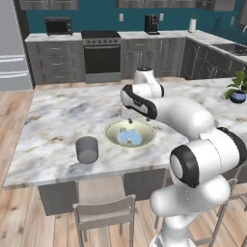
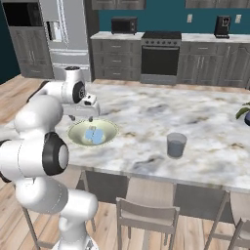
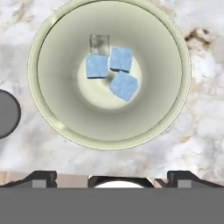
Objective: There are four ice cubes in the ice bowl. Place two ice cubes in each glass of water.
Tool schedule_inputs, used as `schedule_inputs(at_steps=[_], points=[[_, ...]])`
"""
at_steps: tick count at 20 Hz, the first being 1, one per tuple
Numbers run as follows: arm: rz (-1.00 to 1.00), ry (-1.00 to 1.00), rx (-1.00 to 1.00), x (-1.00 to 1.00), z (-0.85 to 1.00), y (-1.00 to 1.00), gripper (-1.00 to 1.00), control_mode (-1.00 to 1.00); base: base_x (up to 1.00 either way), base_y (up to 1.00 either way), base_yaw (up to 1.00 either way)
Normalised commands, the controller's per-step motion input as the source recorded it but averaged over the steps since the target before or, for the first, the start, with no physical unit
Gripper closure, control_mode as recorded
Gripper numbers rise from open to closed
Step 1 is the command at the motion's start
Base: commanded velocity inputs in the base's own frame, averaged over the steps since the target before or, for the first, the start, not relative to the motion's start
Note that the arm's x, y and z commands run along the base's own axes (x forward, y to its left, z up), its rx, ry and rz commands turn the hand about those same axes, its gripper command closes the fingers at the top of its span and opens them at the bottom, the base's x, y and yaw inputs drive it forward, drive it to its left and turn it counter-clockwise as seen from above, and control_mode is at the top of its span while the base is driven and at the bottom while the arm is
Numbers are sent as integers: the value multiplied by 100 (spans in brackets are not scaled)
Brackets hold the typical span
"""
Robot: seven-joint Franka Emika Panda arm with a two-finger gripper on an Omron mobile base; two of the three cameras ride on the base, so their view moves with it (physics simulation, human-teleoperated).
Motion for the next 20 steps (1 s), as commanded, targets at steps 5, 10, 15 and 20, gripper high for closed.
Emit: schedule_inputs(at_steps=[5,10,15,20], points=[[0,1,0,1,-40,-35,-100,-100,0,0,0],[0,0,0,0,-56,-13,-100,-100,0,0,0],[0,0,0,4,-44,0,-100,-100,0,0,0],[0,0,0,18,-20,0,-100,-100,0,0,0]])
